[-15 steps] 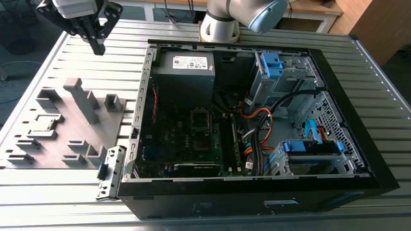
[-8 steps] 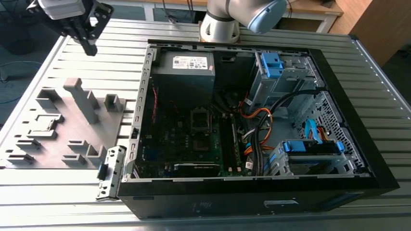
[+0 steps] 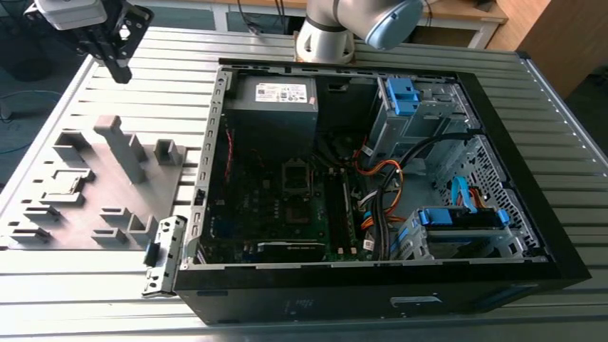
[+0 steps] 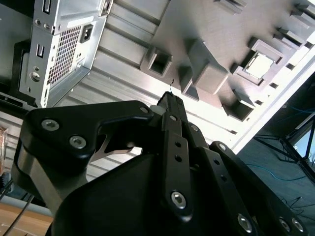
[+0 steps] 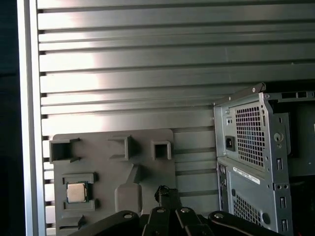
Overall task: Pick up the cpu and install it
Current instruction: 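Reach for the cpu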
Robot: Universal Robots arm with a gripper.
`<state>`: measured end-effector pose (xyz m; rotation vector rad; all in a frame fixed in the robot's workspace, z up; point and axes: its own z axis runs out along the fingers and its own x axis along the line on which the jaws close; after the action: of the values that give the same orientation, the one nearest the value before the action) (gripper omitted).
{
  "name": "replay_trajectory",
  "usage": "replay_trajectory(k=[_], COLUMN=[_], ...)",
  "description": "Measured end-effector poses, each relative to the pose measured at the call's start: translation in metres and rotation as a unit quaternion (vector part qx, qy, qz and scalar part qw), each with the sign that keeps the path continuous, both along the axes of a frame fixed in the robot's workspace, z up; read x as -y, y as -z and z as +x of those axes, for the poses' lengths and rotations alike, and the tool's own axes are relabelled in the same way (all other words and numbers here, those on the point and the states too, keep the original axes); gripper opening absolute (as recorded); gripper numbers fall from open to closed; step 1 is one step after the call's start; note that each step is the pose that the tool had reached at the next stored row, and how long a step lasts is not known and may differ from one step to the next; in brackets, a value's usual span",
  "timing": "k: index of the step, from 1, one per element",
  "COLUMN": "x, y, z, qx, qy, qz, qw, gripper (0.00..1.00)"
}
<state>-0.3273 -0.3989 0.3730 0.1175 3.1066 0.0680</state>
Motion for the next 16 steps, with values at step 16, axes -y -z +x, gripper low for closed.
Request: replay_trajectory(k=[16], x=[0.0000], y=[0.0001], z=[-0.0071], qx=[0.0000], qy=[0.000], qz=[0.0000], qw=[1.00000], gripper=[0.11])
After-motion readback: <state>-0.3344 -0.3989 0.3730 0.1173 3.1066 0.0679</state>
